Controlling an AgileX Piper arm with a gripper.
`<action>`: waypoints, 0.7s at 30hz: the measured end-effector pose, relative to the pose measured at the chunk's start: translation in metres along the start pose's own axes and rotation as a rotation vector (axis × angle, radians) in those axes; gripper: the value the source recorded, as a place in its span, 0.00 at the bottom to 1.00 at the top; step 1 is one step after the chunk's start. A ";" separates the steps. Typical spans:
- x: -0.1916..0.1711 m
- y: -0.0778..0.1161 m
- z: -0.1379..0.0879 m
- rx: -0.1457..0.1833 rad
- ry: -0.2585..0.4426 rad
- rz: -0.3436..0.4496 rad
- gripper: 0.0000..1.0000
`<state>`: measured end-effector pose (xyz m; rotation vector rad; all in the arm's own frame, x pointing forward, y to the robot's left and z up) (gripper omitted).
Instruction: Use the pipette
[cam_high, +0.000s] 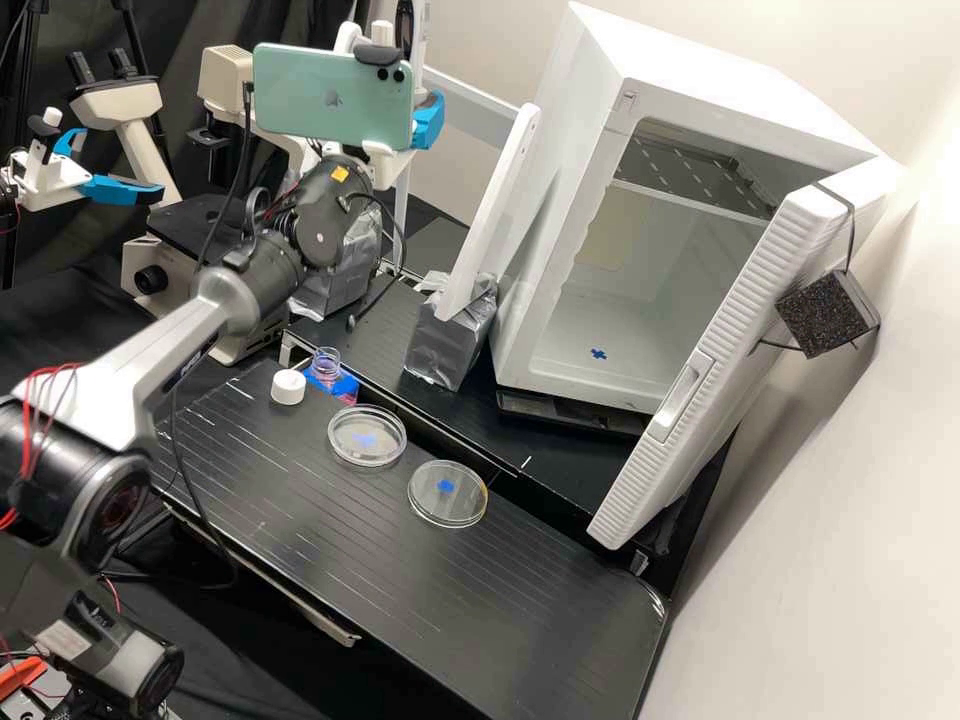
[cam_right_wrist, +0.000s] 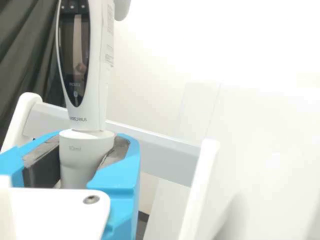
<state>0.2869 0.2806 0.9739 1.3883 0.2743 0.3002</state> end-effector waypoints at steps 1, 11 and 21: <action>0.005 -0.002 -0.001 -0.003 -0.007 -0.009 0.00; 0.036 -0.015 0.008 0.008 -0.169 -0.141 0.00; 0.042 -0.034 0.010 0.068 -0.042 -0.370 0.00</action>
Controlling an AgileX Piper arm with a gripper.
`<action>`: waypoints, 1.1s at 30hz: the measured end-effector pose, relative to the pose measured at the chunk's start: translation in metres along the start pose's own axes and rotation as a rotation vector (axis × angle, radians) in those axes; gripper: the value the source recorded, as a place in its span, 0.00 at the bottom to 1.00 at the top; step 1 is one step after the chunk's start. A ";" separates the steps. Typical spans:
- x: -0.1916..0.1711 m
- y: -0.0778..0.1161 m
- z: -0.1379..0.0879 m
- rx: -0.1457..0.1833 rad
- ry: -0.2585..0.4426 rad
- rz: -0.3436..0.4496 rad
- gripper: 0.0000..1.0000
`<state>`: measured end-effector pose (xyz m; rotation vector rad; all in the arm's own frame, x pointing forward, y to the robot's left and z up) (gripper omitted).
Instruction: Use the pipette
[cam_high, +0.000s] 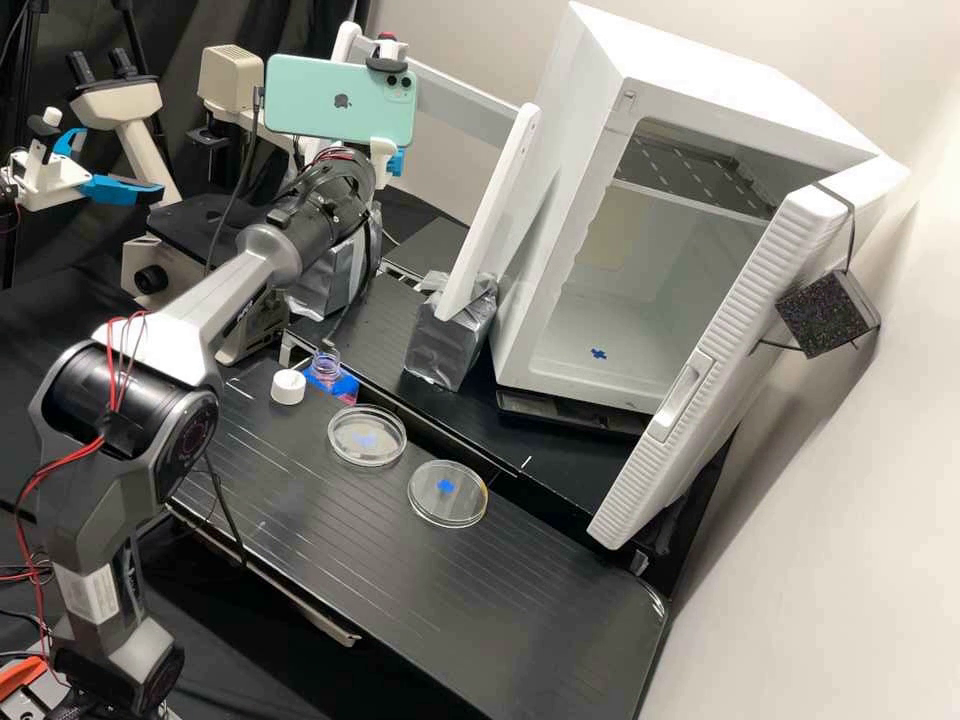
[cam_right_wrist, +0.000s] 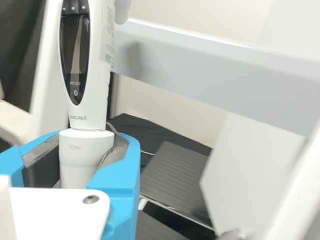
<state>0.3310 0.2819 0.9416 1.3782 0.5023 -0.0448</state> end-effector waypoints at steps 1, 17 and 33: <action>0.000 0.000 0.000 0.002 0.002 0.002 0.00; -0.010 0.029 -0.005 0.022 0.010 0.107 0.00; 0.015 0.021 0.007 0.056 -0.065 0.048 0.00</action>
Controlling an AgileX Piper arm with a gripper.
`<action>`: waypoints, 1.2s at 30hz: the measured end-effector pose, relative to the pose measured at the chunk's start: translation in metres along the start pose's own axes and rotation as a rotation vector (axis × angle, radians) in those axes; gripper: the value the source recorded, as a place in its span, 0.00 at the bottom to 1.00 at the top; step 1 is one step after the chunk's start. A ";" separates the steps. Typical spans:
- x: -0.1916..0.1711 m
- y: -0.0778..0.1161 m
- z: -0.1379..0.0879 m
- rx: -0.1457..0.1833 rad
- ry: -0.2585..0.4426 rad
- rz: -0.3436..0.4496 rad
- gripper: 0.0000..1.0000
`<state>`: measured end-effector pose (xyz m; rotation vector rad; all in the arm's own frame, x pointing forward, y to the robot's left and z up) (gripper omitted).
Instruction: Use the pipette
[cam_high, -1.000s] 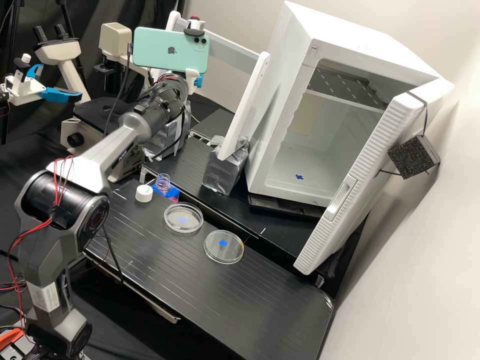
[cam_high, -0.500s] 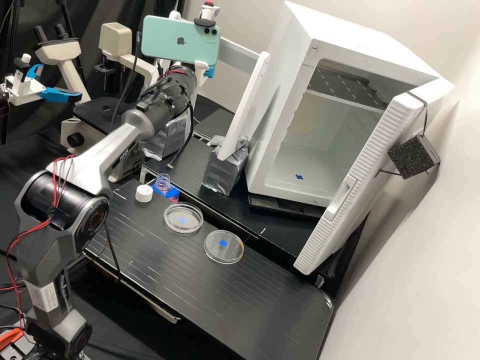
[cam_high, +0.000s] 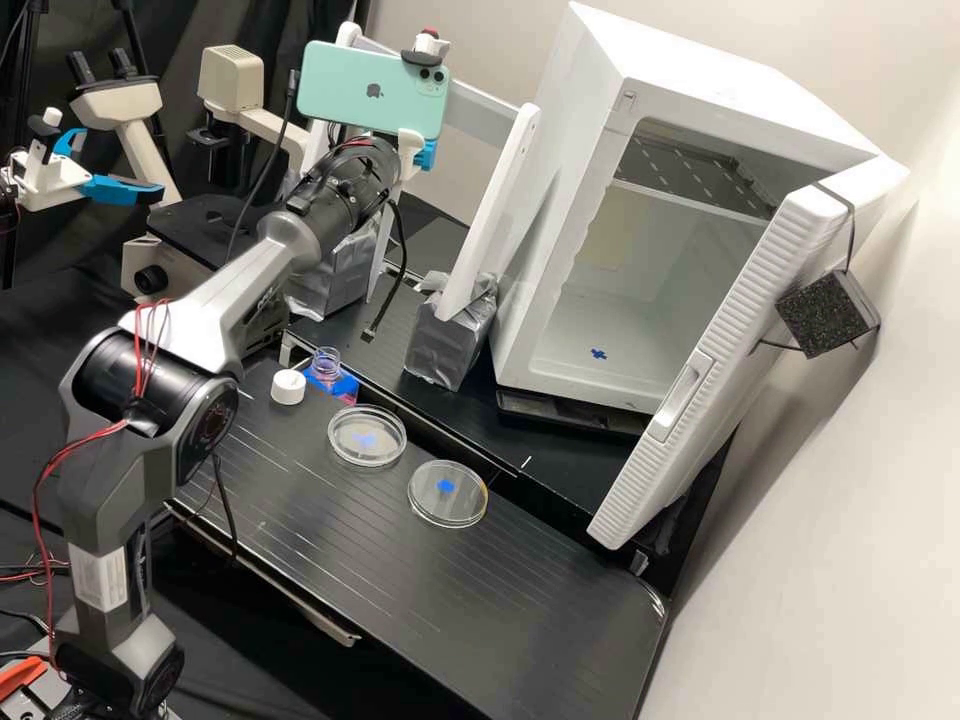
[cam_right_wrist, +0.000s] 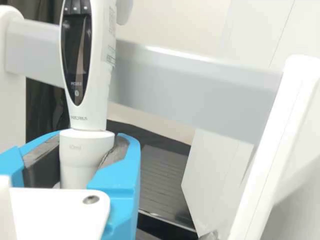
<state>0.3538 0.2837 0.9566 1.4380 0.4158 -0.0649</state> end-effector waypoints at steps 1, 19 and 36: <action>0.001 -0.001 0.001 0.002 -0.003 -0.003 0.00; 0.011 -0.017 0.002 -0.009 -0.011 -0.045 0.00; 0.015 -0.024 0.012 0.044 -0.015 -0.015 1.00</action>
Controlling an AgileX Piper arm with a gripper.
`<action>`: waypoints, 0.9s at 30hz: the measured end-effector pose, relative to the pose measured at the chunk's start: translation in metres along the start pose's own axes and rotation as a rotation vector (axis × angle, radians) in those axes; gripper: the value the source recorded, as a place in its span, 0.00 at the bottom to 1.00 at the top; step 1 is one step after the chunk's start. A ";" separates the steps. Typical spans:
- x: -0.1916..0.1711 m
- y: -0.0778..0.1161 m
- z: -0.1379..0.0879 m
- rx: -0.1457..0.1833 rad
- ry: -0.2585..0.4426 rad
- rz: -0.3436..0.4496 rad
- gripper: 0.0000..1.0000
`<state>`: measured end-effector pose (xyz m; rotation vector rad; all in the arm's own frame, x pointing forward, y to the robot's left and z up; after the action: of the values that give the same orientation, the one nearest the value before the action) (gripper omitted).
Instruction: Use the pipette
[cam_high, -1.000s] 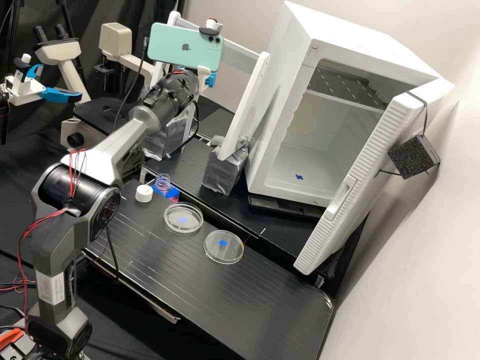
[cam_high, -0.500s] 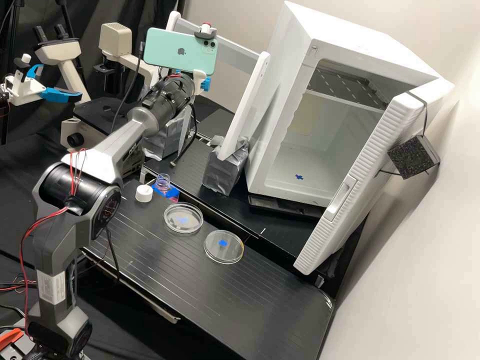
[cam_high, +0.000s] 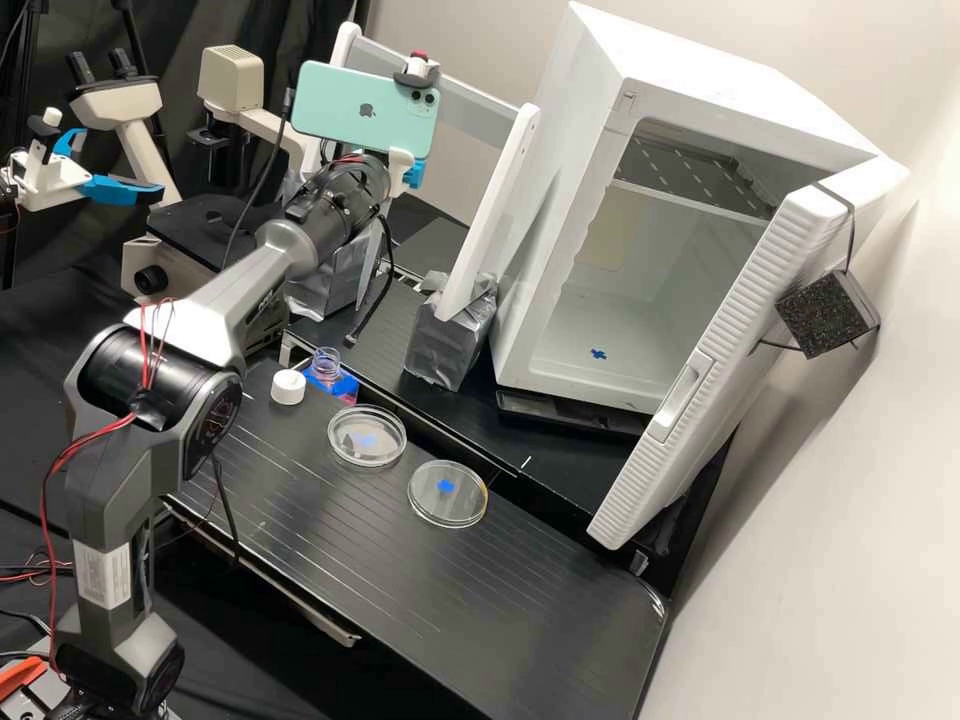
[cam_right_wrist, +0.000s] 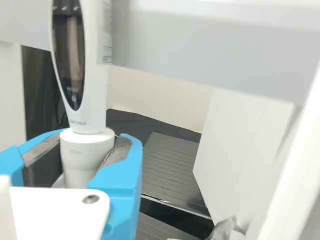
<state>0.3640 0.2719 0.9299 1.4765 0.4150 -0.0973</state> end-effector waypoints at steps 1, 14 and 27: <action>0.001 -0.002 0.002 0.002 -0.003 0.000 1.00; 0.002 -0.005 0.005 -0.005 -0.006 -0.002 1.00; -0.039 -0.006 0.016 0.045 0.066 0.097 1.00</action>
<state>0.3296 0.2488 0.9375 1.5450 0.3962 0.0196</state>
